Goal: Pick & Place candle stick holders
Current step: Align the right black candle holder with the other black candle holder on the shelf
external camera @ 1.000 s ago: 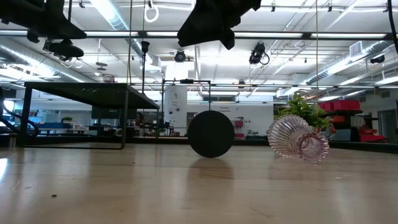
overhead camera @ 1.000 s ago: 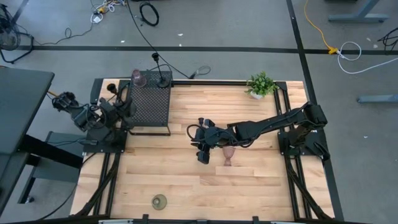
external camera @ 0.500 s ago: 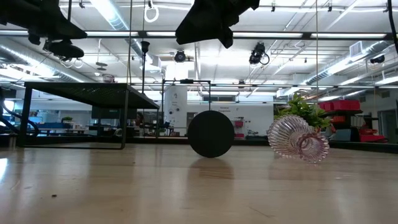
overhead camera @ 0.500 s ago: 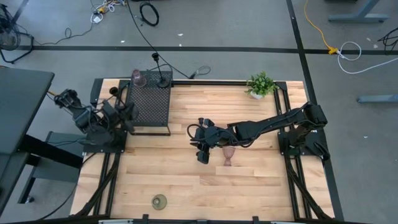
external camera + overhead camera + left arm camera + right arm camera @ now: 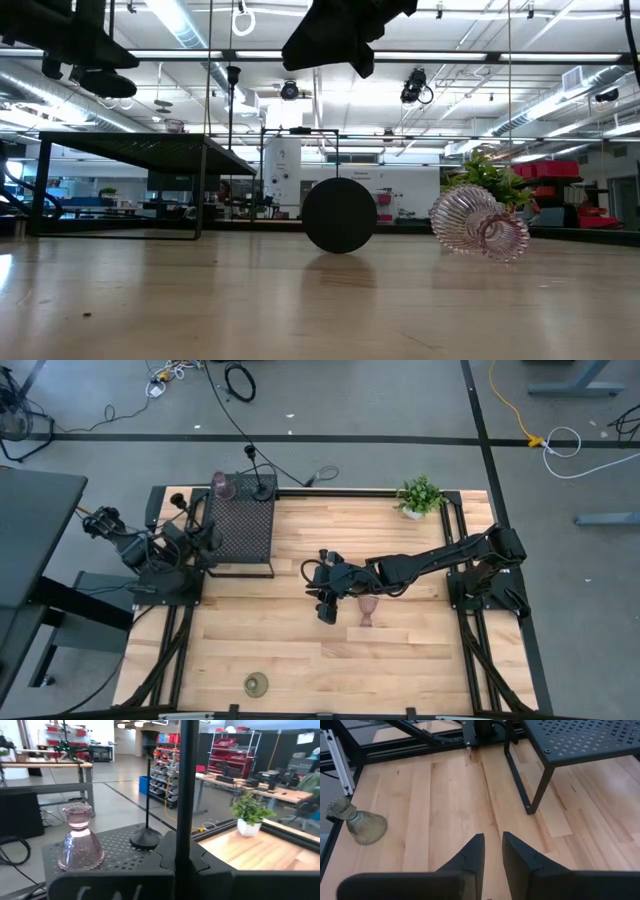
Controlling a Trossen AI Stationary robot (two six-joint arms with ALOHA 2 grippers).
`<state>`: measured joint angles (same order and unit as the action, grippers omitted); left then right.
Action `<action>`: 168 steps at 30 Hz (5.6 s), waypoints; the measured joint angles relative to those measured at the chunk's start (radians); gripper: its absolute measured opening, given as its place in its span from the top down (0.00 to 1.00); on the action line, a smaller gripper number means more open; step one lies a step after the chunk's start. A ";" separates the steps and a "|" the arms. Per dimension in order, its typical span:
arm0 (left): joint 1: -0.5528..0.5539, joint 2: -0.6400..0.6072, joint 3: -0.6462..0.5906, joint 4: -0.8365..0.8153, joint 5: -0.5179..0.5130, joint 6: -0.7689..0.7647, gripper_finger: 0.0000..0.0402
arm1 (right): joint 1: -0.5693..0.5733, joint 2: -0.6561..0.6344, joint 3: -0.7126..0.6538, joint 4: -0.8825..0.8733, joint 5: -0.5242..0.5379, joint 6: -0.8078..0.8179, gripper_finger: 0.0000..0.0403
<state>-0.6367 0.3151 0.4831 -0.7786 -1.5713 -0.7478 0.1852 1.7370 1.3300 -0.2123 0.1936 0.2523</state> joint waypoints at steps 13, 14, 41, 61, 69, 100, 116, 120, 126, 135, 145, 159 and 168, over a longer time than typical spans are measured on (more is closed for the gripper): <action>-0.038 0.036 -0.128 -0.011 0.006 -0.145 1.00 | -0.005 0.000 0.000 0.000 -0.002 -0.026 0.83; -0.037 0.030 -0.137 -0.008 0.007 -0.145 1.00 | -0.005 0.000 0.000 0.000 -0.002 -0.026 0.83; 0.516 0.158 -0.110 0.313 0.003 0.001 1.00 | -0.033 0.000 0.000 0.008 -0.029 -0.048 0.83; 0.804 0.304 -0.246 1.404 1.312 0.974 1.00 | -0.045 0.000 0.000 0.010 -0.134 -0.051 0.83; 1.008 0.325 -0.246 1.333 1.411 0.874 1.00 | -0.046 0.000 0.002 0.039 -0.125 -0.059 0.83; 1.432 0.722 -0.246 1.557 1.931 0.724 1.00 | -0.044 0.000 0.002 0.066 -0.124 -0.110 0.83; 1.432 0.820 -0.246 1.641 1.925 0.742 1.00 | -0.044 0.000 0.001 0.070 -0.123 -0.123 0.83; 1.432 0.819 -0.246 1.630 1.927 0.758 1.00 | -0.044 0.000 0.001 0.070 -0.123 -0.130 0.83; 1.432 0.815 -0.246 1.615 1.928 0.756 0.98 | -0.044 0.000 0.001 0.070 -0.123 -0.129 0.83; 1.432 0.811 -0.246 1.614 1.933 0.711 0.94 | -0.045 0.000 0.001 0.070 -0.123 -0.129 0.83; 1.434 0.642 -0.247 1.427 1.913 0.716 0.86 | -0.045 0.000 0.000 0.061 -0.122 -0.092 0.83; 1.434 0.283 -0.247 0.990 1.943 0.757 0.77 | -0.075 0.000 0.000 -0.219 0.015 0.247 0.83; 1.434 0.132 -0.247 0.931 2.022 0.732 0.77 | -0.147 0.080 0.000 -0.248 -0.017 0.371 0.83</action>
<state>0.7971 0.4472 0.2359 0.1525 0.4504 -0.0162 0.0382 1.8173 1.3300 -0.4603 0.1763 0.6235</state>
